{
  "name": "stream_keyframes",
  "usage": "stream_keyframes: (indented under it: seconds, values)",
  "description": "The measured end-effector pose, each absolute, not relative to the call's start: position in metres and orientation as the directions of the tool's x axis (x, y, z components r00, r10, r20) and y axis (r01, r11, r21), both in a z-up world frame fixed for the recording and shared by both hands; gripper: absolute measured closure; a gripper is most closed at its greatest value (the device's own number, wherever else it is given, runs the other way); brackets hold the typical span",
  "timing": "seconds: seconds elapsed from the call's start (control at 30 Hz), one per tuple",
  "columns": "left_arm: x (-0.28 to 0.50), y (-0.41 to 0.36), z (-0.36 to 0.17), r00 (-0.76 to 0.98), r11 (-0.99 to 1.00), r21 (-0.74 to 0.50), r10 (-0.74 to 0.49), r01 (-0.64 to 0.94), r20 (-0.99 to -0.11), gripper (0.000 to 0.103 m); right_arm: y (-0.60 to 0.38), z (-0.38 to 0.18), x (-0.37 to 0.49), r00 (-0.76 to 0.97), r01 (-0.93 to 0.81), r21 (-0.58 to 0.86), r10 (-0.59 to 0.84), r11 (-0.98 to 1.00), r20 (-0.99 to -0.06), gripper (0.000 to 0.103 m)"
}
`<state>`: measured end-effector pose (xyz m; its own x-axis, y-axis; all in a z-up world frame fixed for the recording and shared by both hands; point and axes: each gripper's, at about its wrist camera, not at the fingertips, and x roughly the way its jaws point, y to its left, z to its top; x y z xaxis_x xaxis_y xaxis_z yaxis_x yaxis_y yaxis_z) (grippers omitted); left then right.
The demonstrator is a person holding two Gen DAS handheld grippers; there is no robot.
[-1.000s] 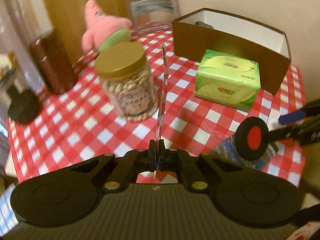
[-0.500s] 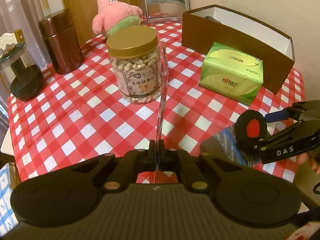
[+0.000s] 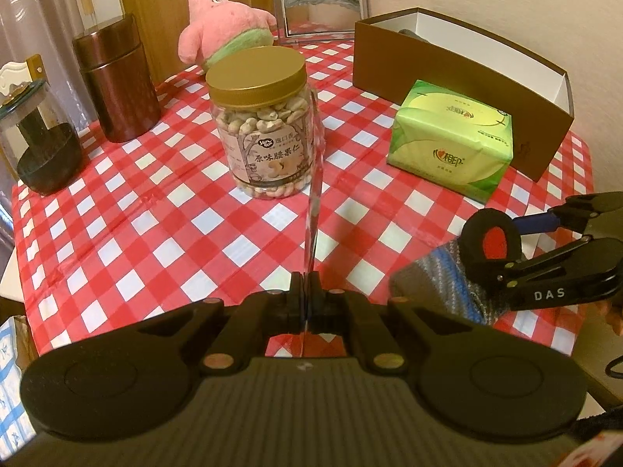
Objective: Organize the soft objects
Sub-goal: 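Lift and carry the orange packet and red-and-black pad with both grippers over the box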
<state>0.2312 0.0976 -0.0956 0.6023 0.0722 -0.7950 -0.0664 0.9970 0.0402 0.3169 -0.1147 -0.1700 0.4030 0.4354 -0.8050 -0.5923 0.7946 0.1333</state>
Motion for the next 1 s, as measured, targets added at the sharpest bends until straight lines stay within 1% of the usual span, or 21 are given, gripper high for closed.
stream_keyframes:
  seconds: [0.57,1.0]
  values:
    - [0.225,0.091,-0.089,0.615,0.996,0.067,0.093,-0.066,-0.783,0.1,-0.137,-0.15,0.312,0.429,-0.59,0.161,0.476,0.791,-0.767,0.027]
    - [0.232,0.077,-0.079,0.629,0.994,0.103,0.096,-0.027,-0.771,0.099,-0.162,-0.135,0.306,0.435,-0.58,0.181,0.49,0.794,-0.756,0.027]
